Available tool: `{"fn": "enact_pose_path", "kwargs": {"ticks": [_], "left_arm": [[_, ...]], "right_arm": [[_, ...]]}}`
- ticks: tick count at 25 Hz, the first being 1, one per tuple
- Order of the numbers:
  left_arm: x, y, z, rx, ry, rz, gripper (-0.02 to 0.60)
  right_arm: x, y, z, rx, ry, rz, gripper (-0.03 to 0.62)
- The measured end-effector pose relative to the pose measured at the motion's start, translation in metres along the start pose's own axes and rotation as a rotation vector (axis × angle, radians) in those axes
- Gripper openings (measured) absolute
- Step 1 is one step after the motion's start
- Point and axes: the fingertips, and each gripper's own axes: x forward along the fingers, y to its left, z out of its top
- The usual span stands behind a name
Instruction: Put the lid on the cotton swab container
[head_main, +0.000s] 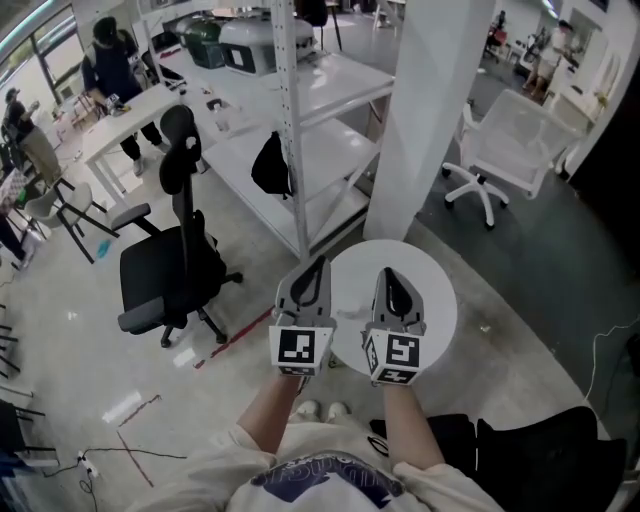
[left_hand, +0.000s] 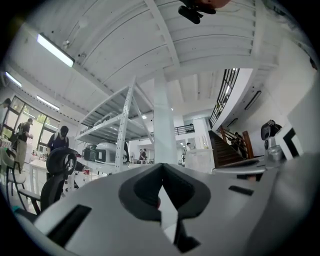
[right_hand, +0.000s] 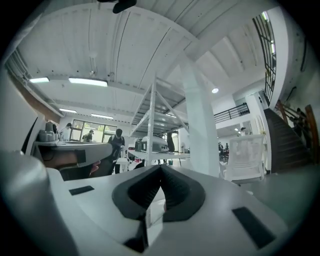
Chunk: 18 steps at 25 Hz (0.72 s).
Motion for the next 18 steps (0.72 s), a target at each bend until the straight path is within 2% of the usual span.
{"fn": "enact_pose_path", "kwargs": {"ticks": [10,18], "left_arm": [[0.014,0.003,-0.001,0.025,-0.018,-0.054,-0.003],[0.018,0.002,-0.004,0.029,-0.014,-0.074,-0.003]], "right_arm": [[0.010,0.002,0.001,-0.042,0.000,-0.059,0.008],[0.014,0.004,0.004,-0.066,0.004,-0.069,0.006]]}}
